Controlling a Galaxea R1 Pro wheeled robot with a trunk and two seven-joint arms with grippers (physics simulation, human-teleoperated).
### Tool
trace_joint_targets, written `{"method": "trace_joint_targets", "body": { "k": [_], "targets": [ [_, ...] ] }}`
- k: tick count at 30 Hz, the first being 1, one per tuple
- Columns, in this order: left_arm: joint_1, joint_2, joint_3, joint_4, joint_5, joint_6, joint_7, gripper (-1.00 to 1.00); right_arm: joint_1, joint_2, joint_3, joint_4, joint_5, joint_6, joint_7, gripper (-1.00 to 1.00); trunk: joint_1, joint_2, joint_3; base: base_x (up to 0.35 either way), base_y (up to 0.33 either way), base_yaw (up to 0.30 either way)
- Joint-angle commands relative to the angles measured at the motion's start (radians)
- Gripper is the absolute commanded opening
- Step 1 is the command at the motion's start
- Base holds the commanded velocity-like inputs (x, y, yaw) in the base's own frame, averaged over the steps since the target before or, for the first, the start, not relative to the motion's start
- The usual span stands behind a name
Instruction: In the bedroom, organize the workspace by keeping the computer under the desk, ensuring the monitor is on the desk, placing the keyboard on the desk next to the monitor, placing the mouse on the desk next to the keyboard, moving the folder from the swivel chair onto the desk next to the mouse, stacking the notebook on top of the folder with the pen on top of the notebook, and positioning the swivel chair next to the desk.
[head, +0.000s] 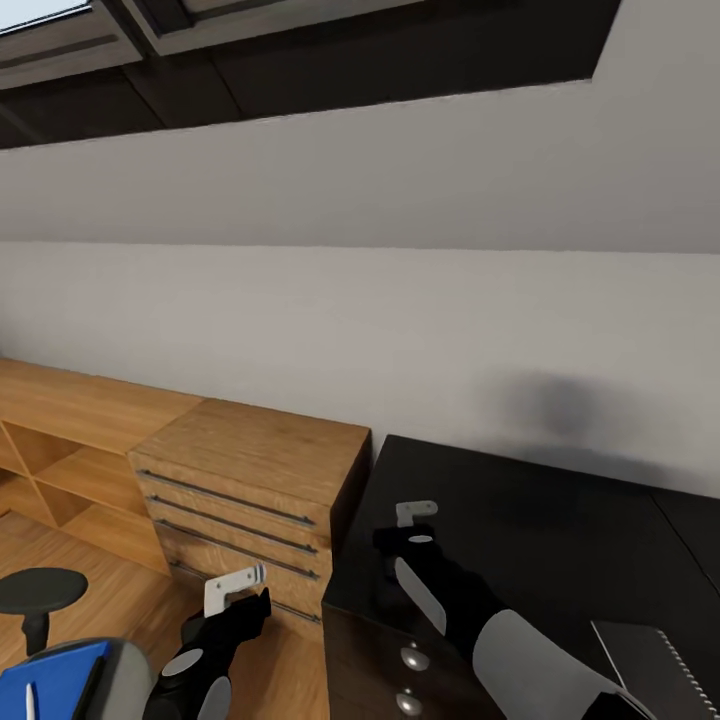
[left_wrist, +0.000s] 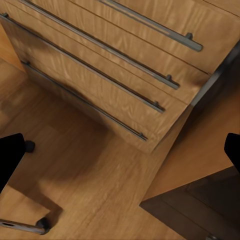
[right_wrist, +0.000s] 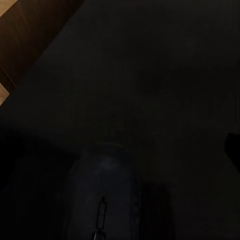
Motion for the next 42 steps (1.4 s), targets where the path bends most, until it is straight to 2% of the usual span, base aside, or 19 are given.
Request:
{"method": "trace_joint_targets", "body": {
  "k": [1,6,7,11,27,36,42],
  "targets": [
    [-0.001,0.0,-0.001,-0.001,0.01,0.002,0.009,1.0,-0.001,-0.001,0.004,-0.001,-0.008,0.003,-0.009,1.0,0.004,-0.008,-0.004,0.0,0.0,0.0],
    [-0.001,-0.001,-0.001,-0.001,0.01,0.002,0.009,1.0,-0.001,-0.001,-0.007,0.0,-0.012,0.008,-0.01,1.0,0.023,-0.043,-0.02,0.0,0.0,0.0],
    [-0.001,-0.001,-0.001,-0.001,0.01,0.002,0.009,1.0,-0.002,-0.002,-0.013,0.0,-0.034,0.031,-0.008,1.0,0.027,-0.05,-0.023,0.0,0.0,0.0],
    [-0.001,-0.001,-0.001,-0.002,0.01,0.002,0.009,1.0,-0.003,-0.003,-0.017,-0.001,-0.078,0.058,-0.007,1.0,0.042,-0.078,-0.036,0.0,0.0,0.0],
    [-0.001,-0.001,-0.001,-0.001,0.01,0.002,0.009,1.0,-0.003,-0.003,-0.017,-0.001,-0.084,0.061,-0.007,1.0,0.104,-0.19,-0.086,0.0,0.0,0.0],
    [-0.001,-0.001,-0.001,-0.001,0.011,0.002,0.009,1.0,-0.003,-0.002,-0.016,-0.001,-0.085,0.062,-0.005,1.0,0.104,-0.19,-0.086,0.0,0.0,0.0],
    [-0.001,-0.001,0.0,-0.001,0.011,0.003,0.009,1.0,-0.003,-0.002,-0.016,-0.001,-0.086,0.065,0.032,1.0,0.104,-0.19,-0.086,0.0,0.0,0.0]
  ]
}}
